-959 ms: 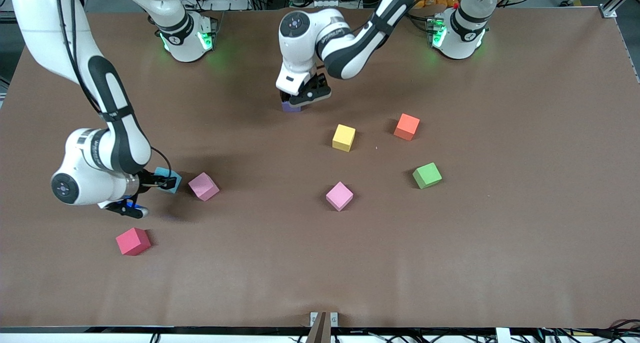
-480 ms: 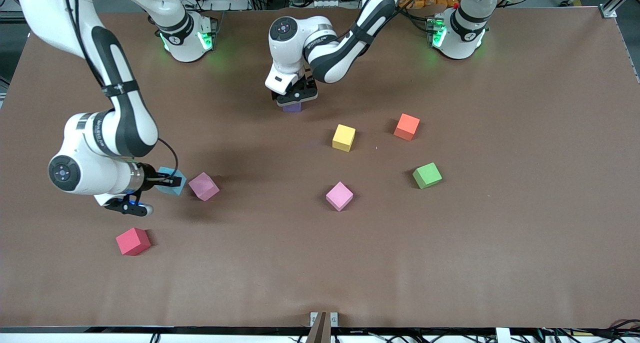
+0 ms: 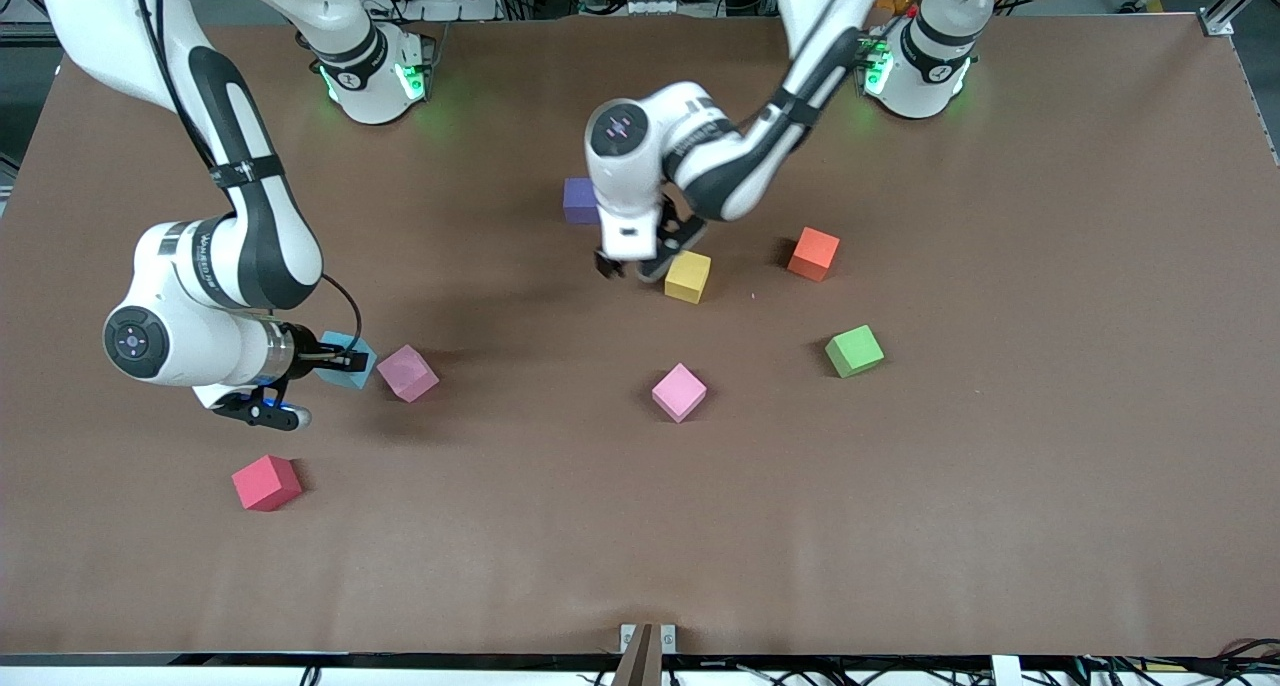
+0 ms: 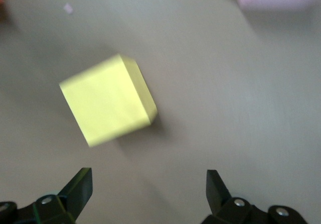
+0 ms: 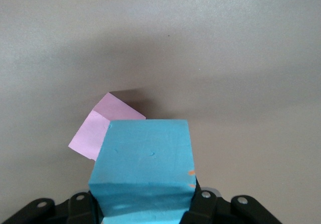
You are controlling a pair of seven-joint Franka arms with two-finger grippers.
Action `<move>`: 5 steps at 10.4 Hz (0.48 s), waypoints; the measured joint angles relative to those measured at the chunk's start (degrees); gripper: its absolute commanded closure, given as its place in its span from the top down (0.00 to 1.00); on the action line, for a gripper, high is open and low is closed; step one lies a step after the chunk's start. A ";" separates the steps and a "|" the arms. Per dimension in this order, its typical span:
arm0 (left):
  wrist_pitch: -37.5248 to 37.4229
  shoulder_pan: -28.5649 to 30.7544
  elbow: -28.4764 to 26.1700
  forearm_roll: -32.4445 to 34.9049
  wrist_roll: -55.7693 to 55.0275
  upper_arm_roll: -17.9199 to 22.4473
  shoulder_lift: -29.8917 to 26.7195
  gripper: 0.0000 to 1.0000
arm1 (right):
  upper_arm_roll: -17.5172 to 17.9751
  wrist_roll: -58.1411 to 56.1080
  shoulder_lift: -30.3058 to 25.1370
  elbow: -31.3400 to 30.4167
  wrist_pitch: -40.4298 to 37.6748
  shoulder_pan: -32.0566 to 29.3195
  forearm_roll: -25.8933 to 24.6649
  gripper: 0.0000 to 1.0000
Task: Arrange blocks into number 1
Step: 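Grasp the cyan cube with the right gripper while the left gripper grasps yellow, then place the cyan cube beside the purple cube while the left gripper lifts yellow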
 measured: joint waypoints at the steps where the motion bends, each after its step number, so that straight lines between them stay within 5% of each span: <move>1: -0.05 1.53 -2.38 0.00 -4.92 -0.04 -0.65 1.00 | 0.06 0.09 -0.01 -0.04 0.00 0.15 0.01 0.60; 5: 8.27 2.43 -12.86 0.00 -16.87 -0.05 -3.94 1.00 | 0.35 6.53 -0.83 -0.80 0.69 7.65 0.04 0.60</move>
